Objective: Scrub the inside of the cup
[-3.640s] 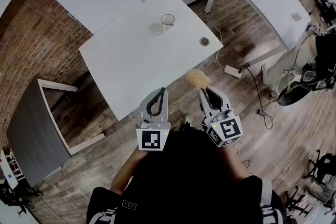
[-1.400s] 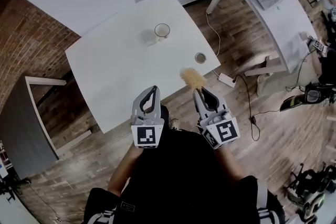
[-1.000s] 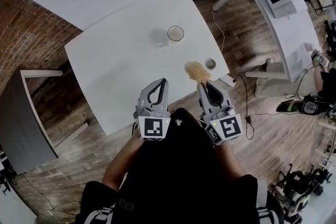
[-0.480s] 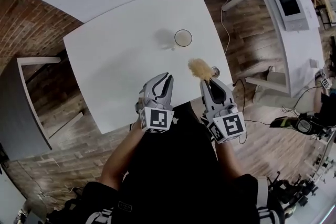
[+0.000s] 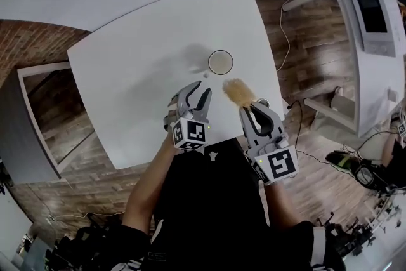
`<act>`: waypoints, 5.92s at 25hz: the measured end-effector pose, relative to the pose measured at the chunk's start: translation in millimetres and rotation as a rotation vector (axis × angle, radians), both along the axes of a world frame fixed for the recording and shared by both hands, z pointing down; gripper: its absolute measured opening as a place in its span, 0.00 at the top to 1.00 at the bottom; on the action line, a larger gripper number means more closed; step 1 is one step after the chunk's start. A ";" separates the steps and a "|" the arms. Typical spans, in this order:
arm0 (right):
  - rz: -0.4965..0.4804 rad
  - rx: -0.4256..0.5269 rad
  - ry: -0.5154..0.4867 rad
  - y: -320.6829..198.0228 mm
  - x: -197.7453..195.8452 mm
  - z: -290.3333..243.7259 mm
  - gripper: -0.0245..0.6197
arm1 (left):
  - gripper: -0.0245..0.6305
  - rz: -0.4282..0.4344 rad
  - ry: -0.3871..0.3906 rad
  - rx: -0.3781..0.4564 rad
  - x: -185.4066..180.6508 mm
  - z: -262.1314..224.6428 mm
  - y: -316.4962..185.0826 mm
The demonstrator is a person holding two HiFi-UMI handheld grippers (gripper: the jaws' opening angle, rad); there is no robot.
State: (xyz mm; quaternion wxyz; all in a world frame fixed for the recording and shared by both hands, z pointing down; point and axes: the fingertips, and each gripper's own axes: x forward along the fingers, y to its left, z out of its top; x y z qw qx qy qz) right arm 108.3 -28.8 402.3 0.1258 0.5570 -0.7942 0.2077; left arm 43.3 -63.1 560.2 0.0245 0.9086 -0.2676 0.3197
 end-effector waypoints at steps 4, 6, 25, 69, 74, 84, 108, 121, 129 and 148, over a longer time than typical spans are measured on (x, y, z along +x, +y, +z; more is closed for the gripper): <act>-0.006 -0.032 -0.005 -9.5 19.3 15.7 0.90 | 0.74 0.020 -0.045 0.012 14.4 19.1 -19.7; -0.008 -0.041 -0.006 -14.2 27.0 21.0 0.90 | 0.74 0.029 -0.052 0.004 20.8 24.5 -24.2; -0.343 -0.296 0.096 -22.5 -10.2 82.9 0.90 | 0.85 0.012 0.001 -0.139 12.0 32.5 30.9; -0.622 -0.497 0.770 -26.6 -32.0 148.5 0.90 | 0.85 0.022 -0.046 -0.106 7.4 31.7 44.6; -0.694 -0.526 0.816 -25.1 -45.3 177.1 0.91 | 0.85 0.016 -0.046 -0.111 4.0 33.1 46.2; -0.684 -0.558 0.760 -14.7 -31.7 136.0 0.91 | 0.85 -0.012 -0.029 -0.132 5.0 33.3 45.3; -0.703 -0.690 0.539 -20.5 -46.4 175.7 0.91 | 0.85 -0.023 -0.032 -0.115 6.5 31.6 41.3; -0.613 -0.621 0.264 -9.9 -60.2 137.3 0.91 | 0.85 -0.008 -0.052 -0.102 -1.0 34.8 42.7; -0.404 -0.457 0.191 -16.7 -50.8 95.6 0.91 | 0.75 0.050 -0.060 -0.110 -4.5 40.8 43.2; 0.116 0.123 0.096 68.3 -33.6 -53.0 0.91 | 0.96 0.003 0.381 0.080 -61.2 -152.6 49.2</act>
